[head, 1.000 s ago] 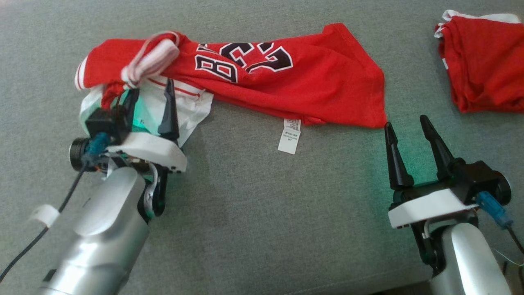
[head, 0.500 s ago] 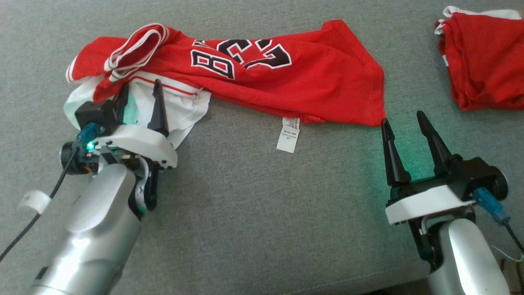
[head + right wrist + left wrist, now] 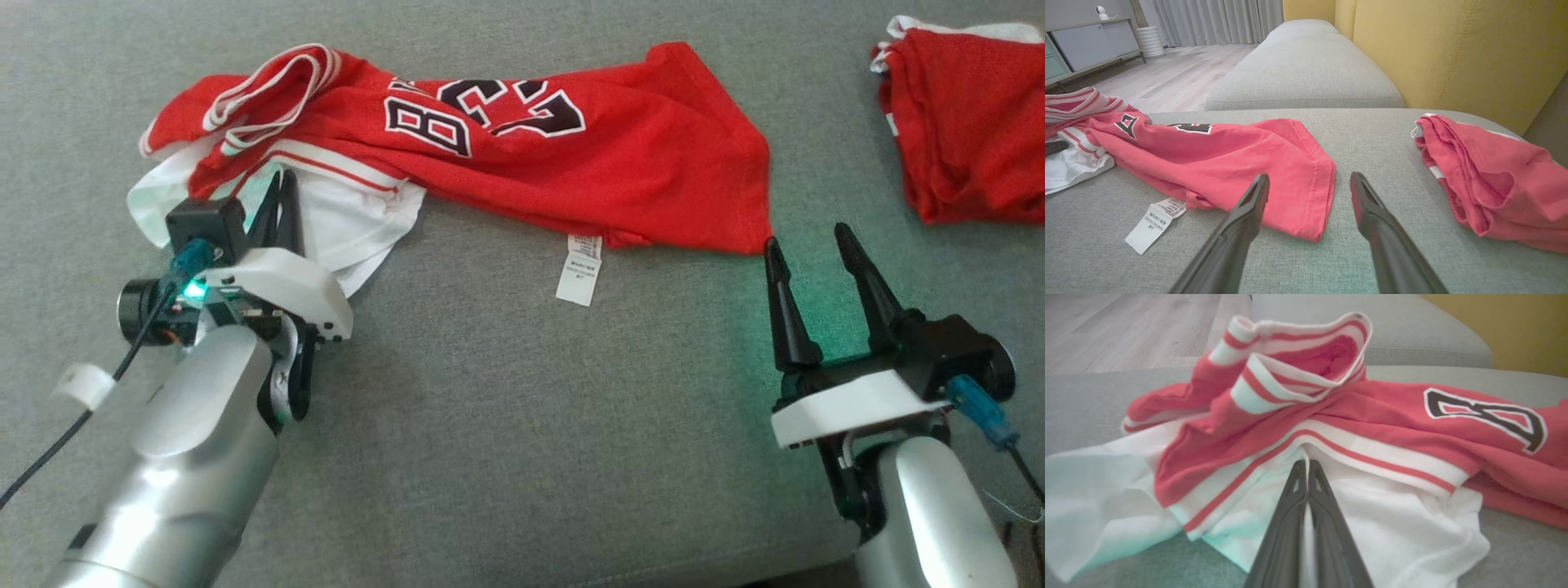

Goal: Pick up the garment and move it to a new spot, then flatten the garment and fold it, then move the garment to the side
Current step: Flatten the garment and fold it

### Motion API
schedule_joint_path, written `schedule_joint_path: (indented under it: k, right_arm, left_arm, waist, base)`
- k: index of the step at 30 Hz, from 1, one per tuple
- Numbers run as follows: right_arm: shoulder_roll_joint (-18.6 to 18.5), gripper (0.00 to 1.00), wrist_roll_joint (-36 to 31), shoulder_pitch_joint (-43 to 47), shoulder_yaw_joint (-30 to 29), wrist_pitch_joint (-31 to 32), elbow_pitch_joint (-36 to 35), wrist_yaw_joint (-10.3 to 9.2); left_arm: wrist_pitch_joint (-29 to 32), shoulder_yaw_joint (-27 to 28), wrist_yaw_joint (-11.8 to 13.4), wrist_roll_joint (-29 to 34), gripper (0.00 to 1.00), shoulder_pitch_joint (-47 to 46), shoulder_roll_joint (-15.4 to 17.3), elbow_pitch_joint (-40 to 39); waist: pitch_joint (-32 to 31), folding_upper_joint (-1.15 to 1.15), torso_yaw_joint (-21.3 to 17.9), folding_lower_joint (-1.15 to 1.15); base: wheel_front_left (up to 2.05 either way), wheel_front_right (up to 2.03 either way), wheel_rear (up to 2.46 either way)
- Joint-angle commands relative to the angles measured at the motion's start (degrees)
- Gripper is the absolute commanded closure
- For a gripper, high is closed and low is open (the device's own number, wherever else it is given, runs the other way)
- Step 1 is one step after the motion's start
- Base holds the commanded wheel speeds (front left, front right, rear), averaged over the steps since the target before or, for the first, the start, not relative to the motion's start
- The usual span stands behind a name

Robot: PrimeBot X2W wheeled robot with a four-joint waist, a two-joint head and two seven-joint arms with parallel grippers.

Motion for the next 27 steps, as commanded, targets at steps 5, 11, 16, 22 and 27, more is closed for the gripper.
schedule_joint_path:
  k: [5, 11, 16, 22, 27]
  right_arm:
    - [-0.3, 0.0, 0.0, -0.85, 0.5, -0.58, -1.32, 0.39]
    - [-0.3, 0.0, 0.0, -0.03, 0.17, -0.43, -0.99, 0.39]
    - [-0.3, 0.0, 0.0, 1.52, -0.72, -0.34, -0.51, 0.39]
    - [-0.3, 0.0, 0.32, 3.72, -1.4, 0.08, -0.23, 0.39]
    - [-0.3, 0.0, 0.55, 5.23, -1.83, 0.1, -0.31, 0.39]
  left_arm:
    - [-3.52, 1.12, 0.33, 1.61, 1.0, 0.02, 2.31, -4.09]
    - [-5.09, 0.19, 1.49, 3.06, 1.0, 2.98, 3.84, -10.77]
    - [-4.24, -0.57, 4.85, 5.03, 1.0, 8.22, 7.81, -22.59]
    - [1.86, -1.09, 10.75, 7.1, 1.0, 16.36, 15.55, -39.7]
    - [6.9, -0.57, 15.87, 7.07, 1.0, 24.0, 21.36, -49.42]
  waist:
    - [-1.9, 0.0, 1.84, 0.0]
    - [-4.56, 0.0, 3.68, 0.0]
    - [-7.97, 0.0, 5.76, 0.0]
    - [-11.81, 0.0, 7.3, 0.0]
    - [-12.85, 0.0, 7.64, 0.0]
  base:
    - [0.0, 0.0, 0.0]
    - [0.0, 0.0, 0.0]
    - [0.0, 0.0, 0.0]
    - [0.0, 0.0, 0.0]
    - [0.0, 0.0, 0.0]
